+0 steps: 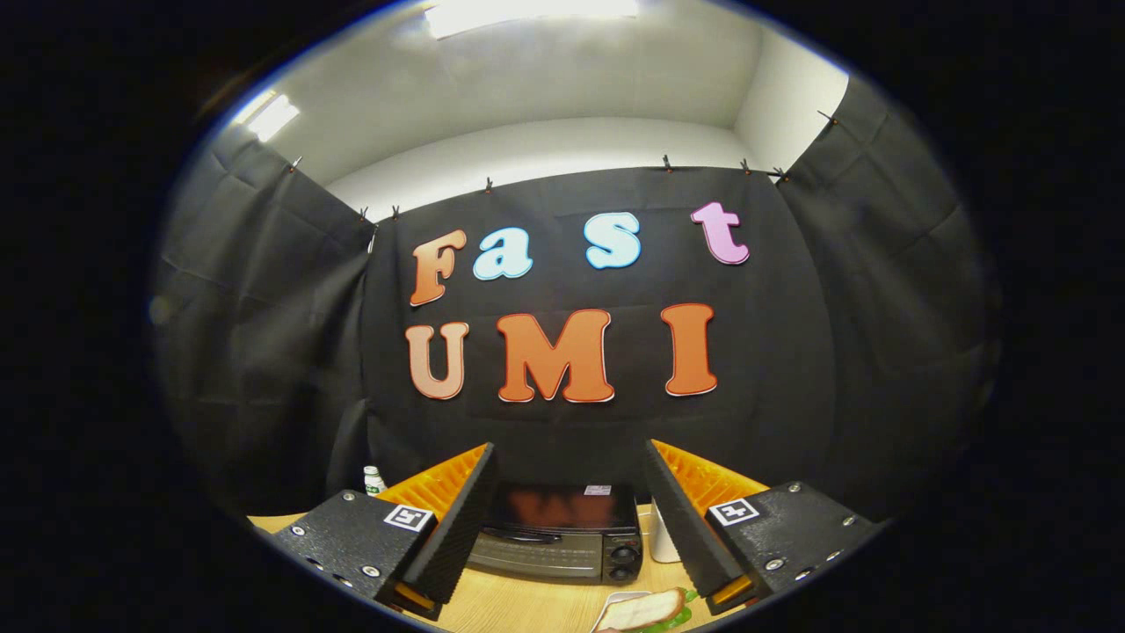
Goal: Open the toaster oven, put the food inside, and close the toaster oven door.
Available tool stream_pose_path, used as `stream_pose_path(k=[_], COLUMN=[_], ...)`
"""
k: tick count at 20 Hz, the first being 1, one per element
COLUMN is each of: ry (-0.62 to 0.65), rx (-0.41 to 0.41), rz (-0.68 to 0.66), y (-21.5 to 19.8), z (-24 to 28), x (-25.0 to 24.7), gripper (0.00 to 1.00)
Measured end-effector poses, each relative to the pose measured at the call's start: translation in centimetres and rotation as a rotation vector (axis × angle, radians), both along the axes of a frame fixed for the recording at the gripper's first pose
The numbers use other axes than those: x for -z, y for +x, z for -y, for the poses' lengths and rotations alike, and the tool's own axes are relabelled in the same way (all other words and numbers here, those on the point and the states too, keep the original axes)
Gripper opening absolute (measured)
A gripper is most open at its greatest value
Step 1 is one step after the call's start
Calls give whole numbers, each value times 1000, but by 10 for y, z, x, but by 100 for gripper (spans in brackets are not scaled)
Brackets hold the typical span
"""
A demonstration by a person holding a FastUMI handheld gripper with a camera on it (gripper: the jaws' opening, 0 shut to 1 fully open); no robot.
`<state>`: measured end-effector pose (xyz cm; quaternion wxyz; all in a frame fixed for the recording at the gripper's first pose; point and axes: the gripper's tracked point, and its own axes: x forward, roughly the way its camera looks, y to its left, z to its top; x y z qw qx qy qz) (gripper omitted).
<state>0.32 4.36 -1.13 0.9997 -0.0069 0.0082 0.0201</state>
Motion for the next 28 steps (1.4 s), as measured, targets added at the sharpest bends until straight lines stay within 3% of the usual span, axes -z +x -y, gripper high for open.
stream_pose_path(k=[11,18,28], ry=[34,7,24], rx=[-67,-37,63], rz=[-67,-106,-301], y=[18,44,102], z=[-55,-63,-61], x=[45,81,187], gripper=[98,98,99])
